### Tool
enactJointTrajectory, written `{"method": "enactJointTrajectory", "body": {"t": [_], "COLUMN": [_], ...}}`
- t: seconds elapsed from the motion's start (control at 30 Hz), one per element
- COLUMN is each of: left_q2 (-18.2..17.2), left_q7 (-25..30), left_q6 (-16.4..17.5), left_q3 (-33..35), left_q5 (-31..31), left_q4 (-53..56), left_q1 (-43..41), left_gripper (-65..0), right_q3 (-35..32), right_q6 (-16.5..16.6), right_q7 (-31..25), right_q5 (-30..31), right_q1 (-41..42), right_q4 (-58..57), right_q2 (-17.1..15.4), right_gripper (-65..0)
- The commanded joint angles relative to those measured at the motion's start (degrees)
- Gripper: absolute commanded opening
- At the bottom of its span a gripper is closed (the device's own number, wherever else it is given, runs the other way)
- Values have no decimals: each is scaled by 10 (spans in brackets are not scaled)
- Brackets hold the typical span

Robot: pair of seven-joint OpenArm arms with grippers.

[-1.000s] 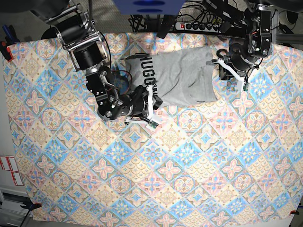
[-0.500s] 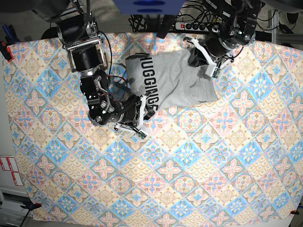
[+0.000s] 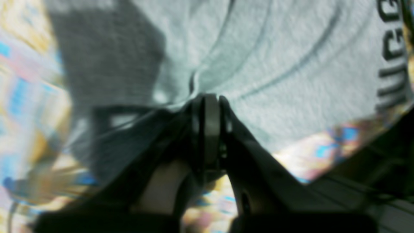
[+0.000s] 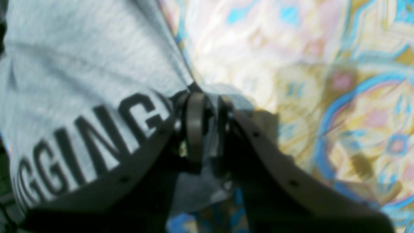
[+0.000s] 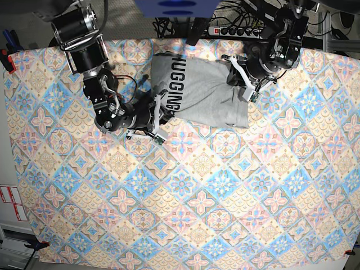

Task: Fold the T-shirt properly
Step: 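Rotate the folded shirt with both grippers so the lettering faces up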

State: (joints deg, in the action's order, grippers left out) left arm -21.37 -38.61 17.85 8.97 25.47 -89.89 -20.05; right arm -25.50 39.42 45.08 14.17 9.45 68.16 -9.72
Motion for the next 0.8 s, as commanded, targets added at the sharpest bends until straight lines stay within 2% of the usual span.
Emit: {"method": "enactJointTrajectory", "body": {"t": [0.0,0.23,0.43,0.63,0.77], "left_q2": [-5,19,71,117,124], "left_q7": [0,-3,0,1,0], "left_q6": [-12,-12,-12,-12,-12], "left_q3": [-3,-3,-3,-3,-6], "left_q5": [-26,-95,-151,-168,-167], "left_q4": [-3,15,98,131,91], "left_q1": [9,84,171,233,239], "left_gripper": [-650,-650,-650,-650,-650], "right_q3": [0,0,0,0,-1], "right_q6": [6,6,6,6,6], "right_q7": [17,29,28,24,24], "right_q5": [-7,-7,-7,-9,-7], "right_q1": [-2,-74,-134,-171,-174], "right_q4": [21,103,195,289,343], "right_q2": [-18,-62,-91,-93,-92], "right_gripper": [-576,-576,-576,-576,-576]}}
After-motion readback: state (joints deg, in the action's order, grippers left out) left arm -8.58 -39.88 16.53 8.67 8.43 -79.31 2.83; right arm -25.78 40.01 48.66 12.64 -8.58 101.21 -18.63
